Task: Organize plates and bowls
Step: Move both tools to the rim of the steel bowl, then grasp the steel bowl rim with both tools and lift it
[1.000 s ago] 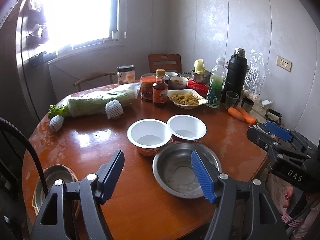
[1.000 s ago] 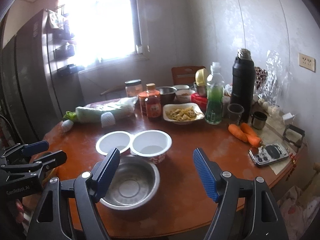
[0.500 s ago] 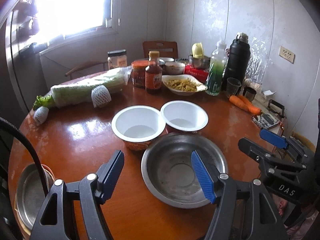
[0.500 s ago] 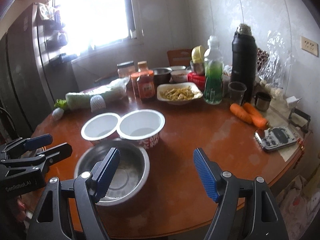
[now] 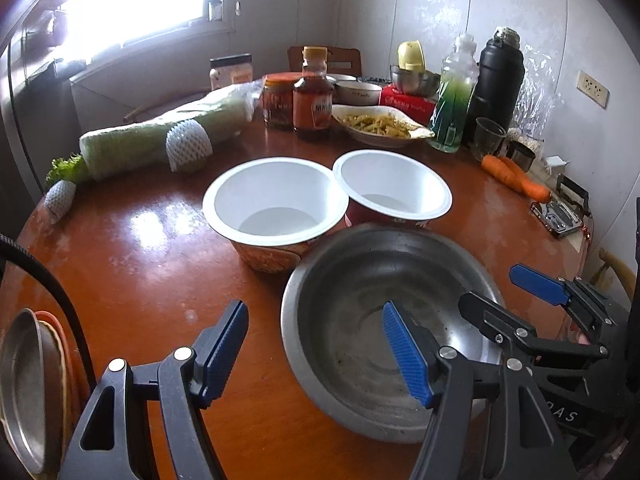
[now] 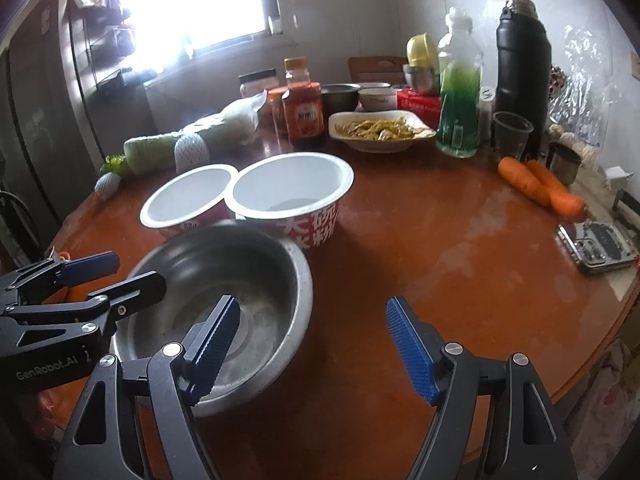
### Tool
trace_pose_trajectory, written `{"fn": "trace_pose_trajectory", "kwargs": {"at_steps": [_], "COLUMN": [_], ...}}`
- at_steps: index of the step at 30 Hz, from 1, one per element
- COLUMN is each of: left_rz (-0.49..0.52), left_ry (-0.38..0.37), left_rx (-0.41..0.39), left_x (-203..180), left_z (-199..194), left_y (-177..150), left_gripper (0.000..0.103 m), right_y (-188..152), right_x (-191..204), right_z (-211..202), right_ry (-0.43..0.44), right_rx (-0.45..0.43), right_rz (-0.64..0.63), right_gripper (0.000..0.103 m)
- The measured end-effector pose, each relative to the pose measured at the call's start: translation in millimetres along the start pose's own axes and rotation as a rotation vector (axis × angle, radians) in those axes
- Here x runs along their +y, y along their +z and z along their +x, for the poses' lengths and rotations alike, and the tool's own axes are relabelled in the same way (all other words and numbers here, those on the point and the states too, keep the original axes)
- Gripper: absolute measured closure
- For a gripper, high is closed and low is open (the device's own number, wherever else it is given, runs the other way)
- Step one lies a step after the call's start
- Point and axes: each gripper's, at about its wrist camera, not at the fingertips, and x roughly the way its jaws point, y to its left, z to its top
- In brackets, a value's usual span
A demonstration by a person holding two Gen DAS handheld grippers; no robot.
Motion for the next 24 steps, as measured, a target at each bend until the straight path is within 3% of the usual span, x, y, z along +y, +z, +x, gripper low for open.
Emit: {"fn": "trace_pose_trajectory", "kwargs": {"at_steps": [5, 8, 10, 12, 15, 24], "left_rz": [0.004, 0.005, 0.009, 0.006, 0.013, -0.003], "left_ry": [-0.006, -0.019, -0.025, -0.041, -0.038, -0.048], "left_rx": [0.015, 0.02, 0.025, 0.033, 0.035, 0.017], "left_x": [0, 0, -1, -1, -2, 6], "left_z": [9, 11, 13, 14, 15, 2], "left_y": [-2, -3, -3, -5, -5, -7], "left_gripper": [0.034, 0.035, 0.041, 0.055, 0.058, 0.061], "right_y": [-2, -2, -2, -3, -4, -4], "right_x": [1, 3, 5, 7, 12, 21], "right_z": [7, 9, 11, 12, 14, 7], "right_ry": [0.011, 0.024, 0.031, 0.04, 0.058, 0.053], "right_rx": [0.0, -0.001, 0.001, 0.004, 0.015, 0.022], "right_rz": [-0.009, -0.015, -0.022, -0.034, -0.05, -0.06], "right_gripper": [0.027, 0.04, 0.05, 0.061, 0.072, 0.072]}}
